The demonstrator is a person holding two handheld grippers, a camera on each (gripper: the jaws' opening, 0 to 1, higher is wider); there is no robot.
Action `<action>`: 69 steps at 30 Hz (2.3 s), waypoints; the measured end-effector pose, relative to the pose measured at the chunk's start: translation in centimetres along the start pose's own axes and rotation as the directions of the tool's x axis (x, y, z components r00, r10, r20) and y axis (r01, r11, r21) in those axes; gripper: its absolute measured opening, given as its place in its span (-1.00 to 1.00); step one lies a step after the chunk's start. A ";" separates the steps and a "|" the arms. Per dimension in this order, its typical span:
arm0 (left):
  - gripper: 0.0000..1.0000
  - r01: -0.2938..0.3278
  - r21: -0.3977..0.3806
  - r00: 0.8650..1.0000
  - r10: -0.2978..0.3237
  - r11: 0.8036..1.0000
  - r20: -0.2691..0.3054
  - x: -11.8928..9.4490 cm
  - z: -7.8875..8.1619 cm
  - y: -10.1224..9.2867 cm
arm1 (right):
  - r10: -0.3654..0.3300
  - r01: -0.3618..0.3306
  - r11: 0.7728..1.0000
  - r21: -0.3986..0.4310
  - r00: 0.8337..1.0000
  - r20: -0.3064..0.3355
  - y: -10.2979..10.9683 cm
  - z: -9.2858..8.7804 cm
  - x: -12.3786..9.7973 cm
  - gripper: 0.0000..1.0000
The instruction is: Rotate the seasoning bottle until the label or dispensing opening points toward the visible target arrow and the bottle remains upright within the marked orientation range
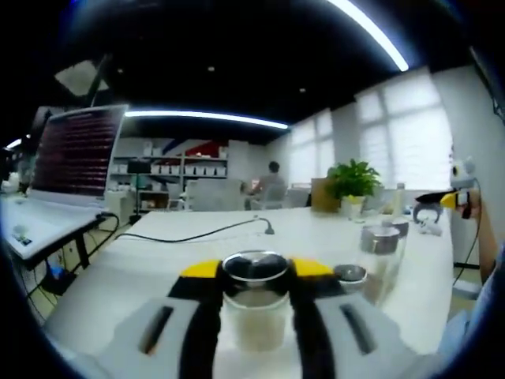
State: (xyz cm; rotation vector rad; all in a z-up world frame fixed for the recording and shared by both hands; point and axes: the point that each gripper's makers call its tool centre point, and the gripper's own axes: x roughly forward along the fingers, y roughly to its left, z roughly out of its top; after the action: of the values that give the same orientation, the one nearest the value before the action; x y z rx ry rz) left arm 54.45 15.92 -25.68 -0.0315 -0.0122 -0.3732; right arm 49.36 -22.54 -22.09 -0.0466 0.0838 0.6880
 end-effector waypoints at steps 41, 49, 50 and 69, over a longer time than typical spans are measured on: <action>-0.33 0.037 0.032 0.999 -0.037 0.999 0.009 -0.5 -3.5 -1.7 | 0.021 -0.021 1.000 0.004 0.999 -0.042 0.7 -1.3 0.8 0.66; -0.33 0.050 0.038 0.999 -0.051 0.998 0.019 -0.4 -3.4 -1.8 | 0.016 -0.015 1.000 0.003 0.999 -0.040 1.0 -1.3 0.1 0.67; -0.33 0.054 0.037 0.998 -0.055 0.998 0.020 -0.4 -3.4 -1.8 | 0.017 -0.017 1.000 0.001 0.999 -0.036 1.1 -1.2 0.0 0.67; -0.33 0.150 0.034 0.988 -0.151 0.988 0.018 -0.4 -3.4 -2.1 | 0.023 -0.024 1.000 -0.009 0.999 -0.038 1.2 -1.1 0.2 0.66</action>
State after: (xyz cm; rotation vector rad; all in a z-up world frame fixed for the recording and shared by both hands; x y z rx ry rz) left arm 53.38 14.03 -29.00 -0.0021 -0.0411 -0.5235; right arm 48.65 -21.59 -23.19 -0.0673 0.1175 0.7109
